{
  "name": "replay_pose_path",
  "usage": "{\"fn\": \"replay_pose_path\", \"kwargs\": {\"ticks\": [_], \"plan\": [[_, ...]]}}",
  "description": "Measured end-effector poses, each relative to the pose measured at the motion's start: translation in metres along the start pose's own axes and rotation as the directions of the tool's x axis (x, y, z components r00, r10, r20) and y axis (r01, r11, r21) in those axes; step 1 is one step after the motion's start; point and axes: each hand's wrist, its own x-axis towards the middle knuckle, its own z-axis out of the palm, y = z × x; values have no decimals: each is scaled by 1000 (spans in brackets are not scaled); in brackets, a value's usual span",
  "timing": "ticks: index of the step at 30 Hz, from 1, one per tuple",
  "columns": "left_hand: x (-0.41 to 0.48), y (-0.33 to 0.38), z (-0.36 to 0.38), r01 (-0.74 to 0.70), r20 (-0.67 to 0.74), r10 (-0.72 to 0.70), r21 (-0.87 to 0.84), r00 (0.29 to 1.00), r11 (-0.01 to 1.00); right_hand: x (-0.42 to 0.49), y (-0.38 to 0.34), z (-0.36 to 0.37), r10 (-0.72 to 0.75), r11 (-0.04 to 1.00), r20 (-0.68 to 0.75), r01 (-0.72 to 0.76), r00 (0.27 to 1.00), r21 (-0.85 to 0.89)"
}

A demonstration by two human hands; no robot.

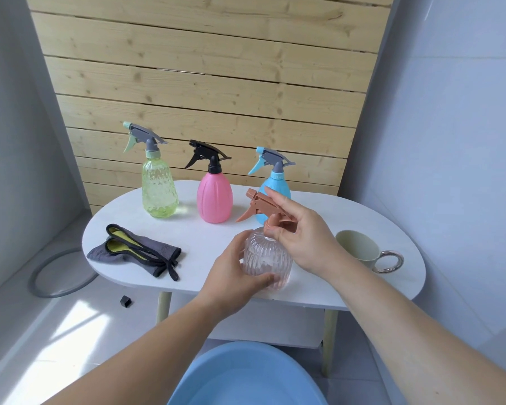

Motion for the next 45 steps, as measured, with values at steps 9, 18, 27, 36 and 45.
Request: {"fn": "replay_pose_path", "kwargs": {"ticks": [9,18,27,36,45], "plan": [[0,6,-15,72,138,-62,-73,989,995,-32,3,-9,355,929,-77,-361,932,-78],[-4,14,-8,42,80,-36,-77,996,996,-47,6,-5,417,908,37,-418,908,34],[-4,41,-3,-9,5,10,-28,1000,1000,-42,-2,-21,362,929,-7,-361,932,77],[37,109,8,-121,39,123,-36,992,992,-9,-35,-92,315,945,-32,-310,949,103],[132,122,67,-99,36,101,-48,994,994,51,4,-156,338,941,-53,-338,940,7]]}}
